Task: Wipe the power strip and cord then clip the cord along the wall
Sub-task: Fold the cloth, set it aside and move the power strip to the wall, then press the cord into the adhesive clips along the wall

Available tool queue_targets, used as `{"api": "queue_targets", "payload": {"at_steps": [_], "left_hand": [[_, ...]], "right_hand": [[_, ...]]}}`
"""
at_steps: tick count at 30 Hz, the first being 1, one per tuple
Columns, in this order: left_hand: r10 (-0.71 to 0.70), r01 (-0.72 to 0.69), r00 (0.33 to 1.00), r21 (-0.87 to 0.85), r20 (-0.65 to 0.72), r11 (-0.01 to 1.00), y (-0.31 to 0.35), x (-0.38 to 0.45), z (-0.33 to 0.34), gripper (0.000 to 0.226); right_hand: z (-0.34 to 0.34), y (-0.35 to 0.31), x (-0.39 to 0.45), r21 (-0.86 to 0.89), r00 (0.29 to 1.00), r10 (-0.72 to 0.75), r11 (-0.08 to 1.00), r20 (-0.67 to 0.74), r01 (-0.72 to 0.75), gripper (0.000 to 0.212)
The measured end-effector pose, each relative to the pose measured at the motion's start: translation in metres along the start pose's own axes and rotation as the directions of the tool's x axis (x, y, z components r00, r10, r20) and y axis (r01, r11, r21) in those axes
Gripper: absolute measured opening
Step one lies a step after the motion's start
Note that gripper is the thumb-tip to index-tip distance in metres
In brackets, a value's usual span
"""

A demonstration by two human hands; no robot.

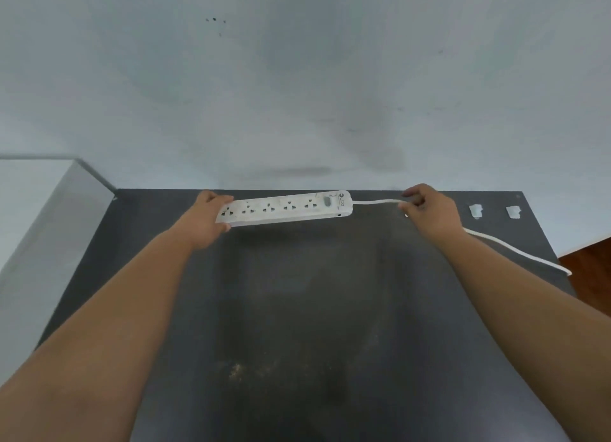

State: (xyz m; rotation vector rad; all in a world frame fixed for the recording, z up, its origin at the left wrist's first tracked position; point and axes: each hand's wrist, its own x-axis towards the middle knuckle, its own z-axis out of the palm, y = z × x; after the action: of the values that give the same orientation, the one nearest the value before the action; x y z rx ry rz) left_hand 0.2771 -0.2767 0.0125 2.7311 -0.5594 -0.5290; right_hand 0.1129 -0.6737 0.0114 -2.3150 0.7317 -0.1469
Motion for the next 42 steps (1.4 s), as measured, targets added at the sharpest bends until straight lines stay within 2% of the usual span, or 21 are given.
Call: {"api": "queue_targets", "payload": {"at_steps": [4,7,14,17,22,25,27,29,32,34,37,39,42], "left_hand": [[-0.007,0.009,0.999,-0.045,0.044,0.999,-0.011,0.041,0.012,0.064],[-0.013,0.015,1.000,-0.096,0.020,0.995,-0.019,0.064,0.017,0.063],[-0.050,-0.009,0.969,-0.239,-0.241,0.971,-0.024,0.075,0.037,0.056],[-0.158,0.048,0.919,-0.296,-0.362,0.954,-0.025,0.071,0.045,0.042],[-0.194,0.138,0.873,-0.153,-0.448,0.978,-0.003,0.060,0.055,0.026],[-0.135,0.080,0.854,-0.130,-0.503,0.988,0.042,0.052,0.075,0.023],[0.026,-0.107,0.884,-0.147,-0.467,0.983,0.083,0.048,0.089,0.023],[0.266,-0.343,0.900,-0.184,-0.346,0.921,0.124,0.049,0.104,0.031],[0.501,-0.518,0.852,-0.110,-0.148,0.848,0.175,0.058,0.124,0.049],[0.517,-0.517,0.856,-0.046,-0.006,0.855,0.192,0.068,0.131,0.058],[0.415,-0.425,0.895,0.031,0.164,0.905,0.187,0.077,0.141,0.071],[0.378,-0.404,0.904,0.109,0.201,0.908,0.180,0.076,0.148,0.074],[0.344,-0.366,0.921,0.106,0.181,0.924,0.182,0.076,0.152,0.073]], "right_hand": [[0.033,0.007,0.018,0.015,0.995,0.085,0.996,-0.058,-0.084,0.014],[0.051,0.010,0.030,0.070,0.987,0.141,0.988,-0.079,-0.136,0.012],[0.075,0.014,0.046,0.107,0.971,0.219,0.972,-0.098,-0.209,0.013],[0.079,0.017,0.048,0.103,0.964,0.249,0.965,-0.089,-0.240,0.011],[0.083,0.014,0.046,0.063,0.966,0.248,0.968,-0.075,-0.244,0.013],[0.081,0.011,0.047,0.042,0.963,0.262,0.965,-0.067,-0.259,0.013],[0.079,0.008,0.048,0.037,0.962,0.264,0.964,-0.065,-0.262,0.012],[0.078,0.005,0.049,0.036,0.966,0.251,0.968,-0.058,-0.250,0.012],[0.073,0.002,0.045,0.049,0.970,0.240,0.970,-0.051,-0.237,0.016],[0.070,0.001,0.043,0.050,0.975,0.220,0.975,-0.043,-0.218,0.019],[0.064,0.000,0.043,0.059,0.976,0.218,0.974,-0.010,-0.218,0.022],[0.058,0.002,0.043,0.044,0.976,0.205,0.977,0.071,-0.209,0.028],[0.045,0.017,0.043,-0.103,0.959,0.177,0.982,0.221,-0.158,0.037]]}}
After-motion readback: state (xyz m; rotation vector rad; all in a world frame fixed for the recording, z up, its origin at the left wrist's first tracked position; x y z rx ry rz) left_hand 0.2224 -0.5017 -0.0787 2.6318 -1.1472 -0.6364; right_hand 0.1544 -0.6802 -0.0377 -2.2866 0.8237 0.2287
